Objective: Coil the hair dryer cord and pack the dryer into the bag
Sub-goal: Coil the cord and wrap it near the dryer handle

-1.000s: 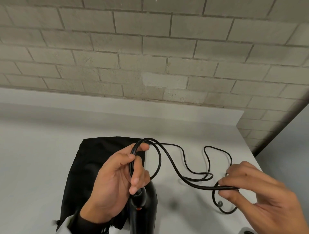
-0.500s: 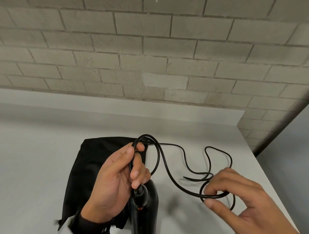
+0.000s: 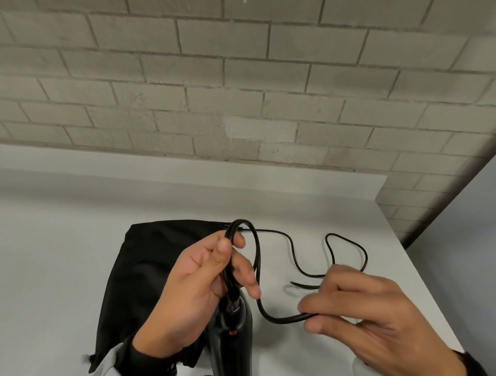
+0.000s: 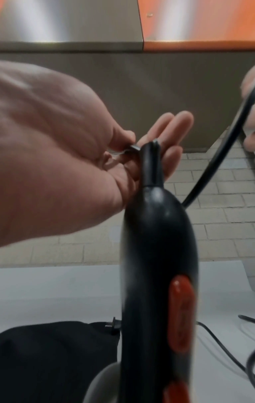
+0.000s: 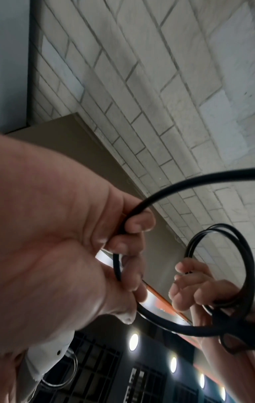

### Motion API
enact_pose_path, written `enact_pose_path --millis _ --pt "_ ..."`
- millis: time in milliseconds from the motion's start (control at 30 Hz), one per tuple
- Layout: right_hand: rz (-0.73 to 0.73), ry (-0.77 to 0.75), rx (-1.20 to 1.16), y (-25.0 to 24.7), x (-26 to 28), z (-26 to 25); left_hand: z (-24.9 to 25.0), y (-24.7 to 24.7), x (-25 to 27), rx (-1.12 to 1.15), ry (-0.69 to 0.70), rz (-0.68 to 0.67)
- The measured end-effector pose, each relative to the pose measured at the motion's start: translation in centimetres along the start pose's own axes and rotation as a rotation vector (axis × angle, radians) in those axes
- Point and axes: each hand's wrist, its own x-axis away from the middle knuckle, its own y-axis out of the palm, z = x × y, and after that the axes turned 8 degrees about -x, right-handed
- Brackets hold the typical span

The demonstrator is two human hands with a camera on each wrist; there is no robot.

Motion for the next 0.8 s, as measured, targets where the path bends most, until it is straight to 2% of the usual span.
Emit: enact_pose_path --millis 267,633,800 --pt "0.029 -0.013 -0.013 0.4 -3.1 -0.6 0.7 0.7 0.0 -0.016 0.003 -0.081" --pt "0.152 0.008 0.003 1.8 -6.7 0.2 0.7 0.5 -0.4 -0.123 0.015 -0.223" --pt "0.206 0.082 -0.005 2.8 -6.8 1.5 0.3 0.4 -0.4 -0.093 0.032 -0.199"
